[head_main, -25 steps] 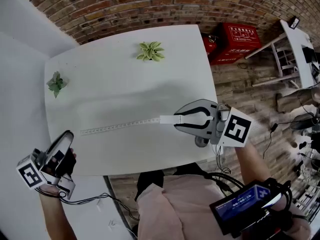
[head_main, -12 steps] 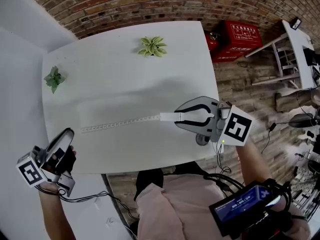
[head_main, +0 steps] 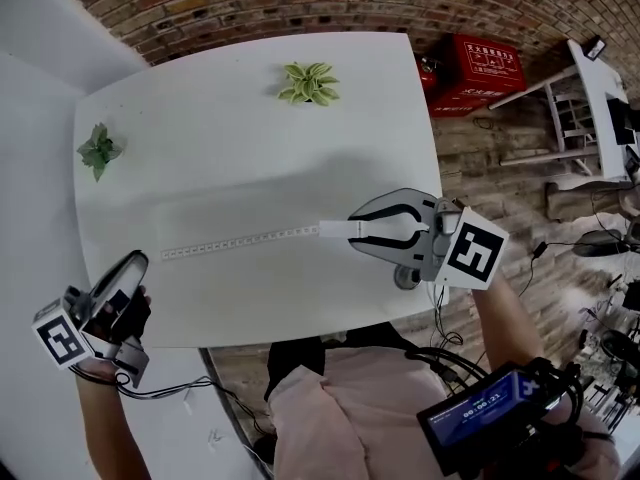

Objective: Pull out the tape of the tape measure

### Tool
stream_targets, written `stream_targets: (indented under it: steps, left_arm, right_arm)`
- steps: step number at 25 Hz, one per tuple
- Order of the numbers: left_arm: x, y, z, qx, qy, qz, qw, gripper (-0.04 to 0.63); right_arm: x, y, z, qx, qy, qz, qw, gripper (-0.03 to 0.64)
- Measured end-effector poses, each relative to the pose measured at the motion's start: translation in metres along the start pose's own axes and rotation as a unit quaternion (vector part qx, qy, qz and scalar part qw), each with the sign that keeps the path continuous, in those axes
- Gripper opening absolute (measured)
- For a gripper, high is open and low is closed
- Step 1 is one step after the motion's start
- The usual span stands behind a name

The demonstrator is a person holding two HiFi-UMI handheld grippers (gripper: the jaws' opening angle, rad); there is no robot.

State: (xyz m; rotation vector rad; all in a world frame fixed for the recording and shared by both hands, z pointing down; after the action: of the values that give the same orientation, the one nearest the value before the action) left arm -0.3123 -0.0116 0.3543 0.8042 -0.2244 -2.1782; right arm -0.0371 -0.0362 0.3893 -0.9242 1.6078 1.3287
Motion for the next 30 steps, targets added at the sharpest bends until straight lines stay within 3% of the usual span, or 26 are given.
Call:
stream_targets:
  steps: [30]
  left_arm:
    - [-0.025, 0.033, 0.071, 0.013, -0.040, 0.033, 0.9986, 0.038]
  right_arm:
    - [-0.053, 0.031, -0.019, 0.013, 0.022, 0.068, 0.997, 0.098]
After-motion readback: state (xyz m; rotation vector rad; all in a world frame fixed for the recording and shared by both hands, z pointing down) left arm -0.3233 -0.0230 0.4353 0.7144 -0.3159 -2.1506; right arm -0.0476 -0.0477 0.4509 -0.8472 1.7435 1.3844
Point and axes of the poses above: the fingertips, and each gripper's own axes: y forward along the fingers, z to its left, x out of its top, the point moved 1 cm from there along -y, backward along the fingers, and after that the axes turned 5 degrees about x, right-handed, at the moved point
